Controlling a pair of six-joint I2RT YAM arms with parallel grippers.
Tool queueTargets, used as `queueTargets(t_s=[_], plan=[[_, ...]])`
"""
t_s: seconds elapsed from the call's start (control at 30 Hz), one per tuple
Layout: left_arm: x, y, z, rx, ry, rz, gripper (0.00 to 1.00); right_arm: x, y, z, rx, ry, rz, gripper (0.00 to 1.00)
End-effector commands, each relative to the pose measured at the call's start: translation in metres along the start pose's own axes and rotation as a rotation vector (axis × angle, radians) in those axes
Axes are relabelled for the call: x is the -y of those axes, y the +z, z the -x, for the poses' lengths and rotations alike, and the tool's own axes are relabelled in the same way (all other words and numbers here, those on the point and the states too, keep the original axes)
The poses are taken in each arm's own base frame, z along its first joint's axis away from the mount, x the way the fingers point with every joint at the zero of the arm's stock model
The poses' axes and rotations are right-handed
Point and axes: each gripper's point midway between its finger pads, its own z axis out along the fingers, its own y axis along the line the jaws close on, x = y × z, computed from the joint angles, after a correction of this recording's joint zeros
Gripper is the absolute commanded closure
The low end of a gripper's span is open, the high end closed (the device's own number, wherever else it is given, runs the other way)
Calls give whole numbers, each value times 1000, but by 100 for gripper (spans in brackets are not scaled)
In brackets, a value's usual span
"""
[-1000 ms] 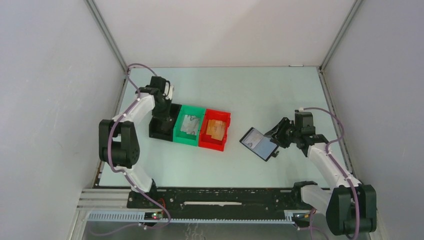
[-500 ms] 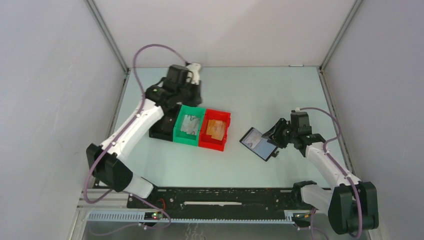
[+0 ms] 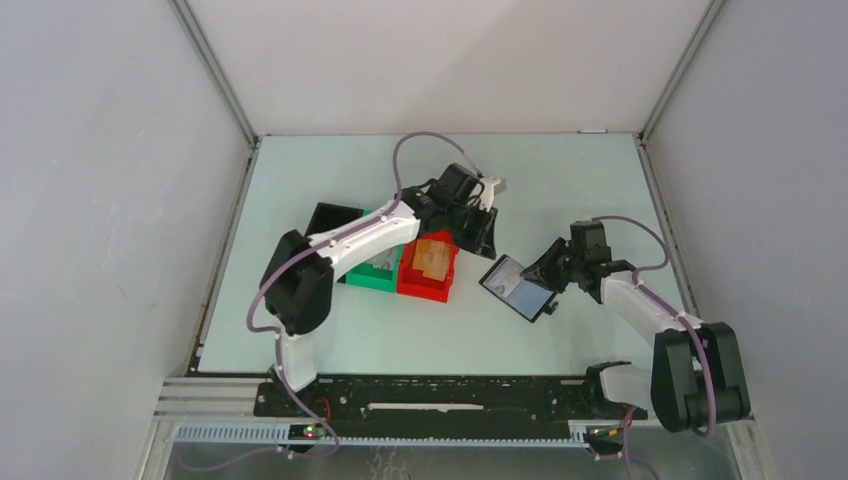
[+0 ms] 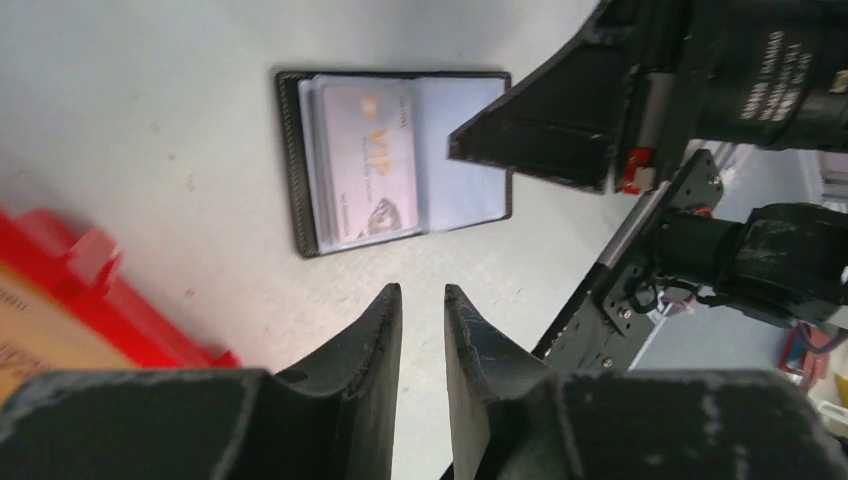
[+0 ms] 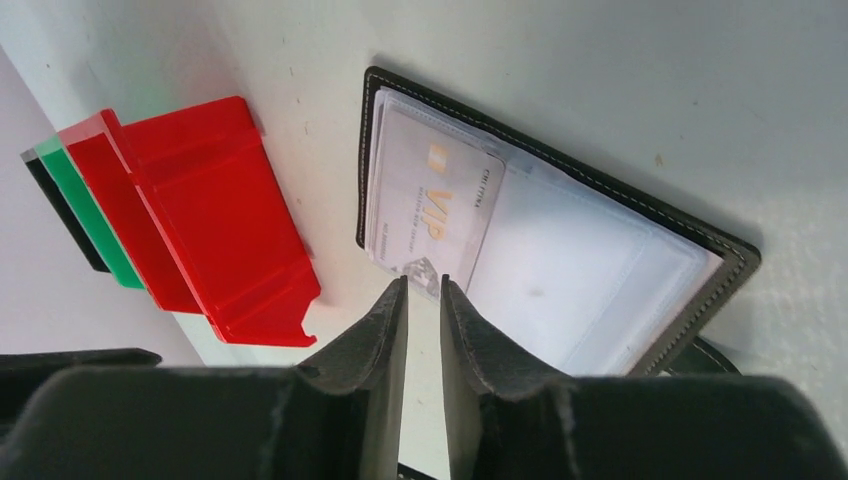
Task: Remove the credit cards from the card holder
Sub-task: Remove the credit card from the card holder.
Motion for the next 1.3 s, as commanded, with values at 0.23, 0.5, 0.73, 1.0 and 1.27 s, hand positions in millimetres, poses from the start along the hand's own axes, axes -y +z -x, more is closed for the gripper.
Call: queueTargets(t_s=[0.23,0.5,0.73,1.0,1.27], plan=[[25,47,23,19,-44,-162,73,-10,36,4,-30,53,53,78],[-5,83,4,-35,-64,-92,74,23,37,-5,-33,54,-70,79],[-26,97,-16,-81,-81,-36,74,44,34,-18,-44,89,-110,79],[-29,104,-28,-118,-89,-43,75,42,27,-19,-18,119,-70,72],[-30,106,-36,-146,-98,-51,75,32,29,-19,-4,157,14,69]])
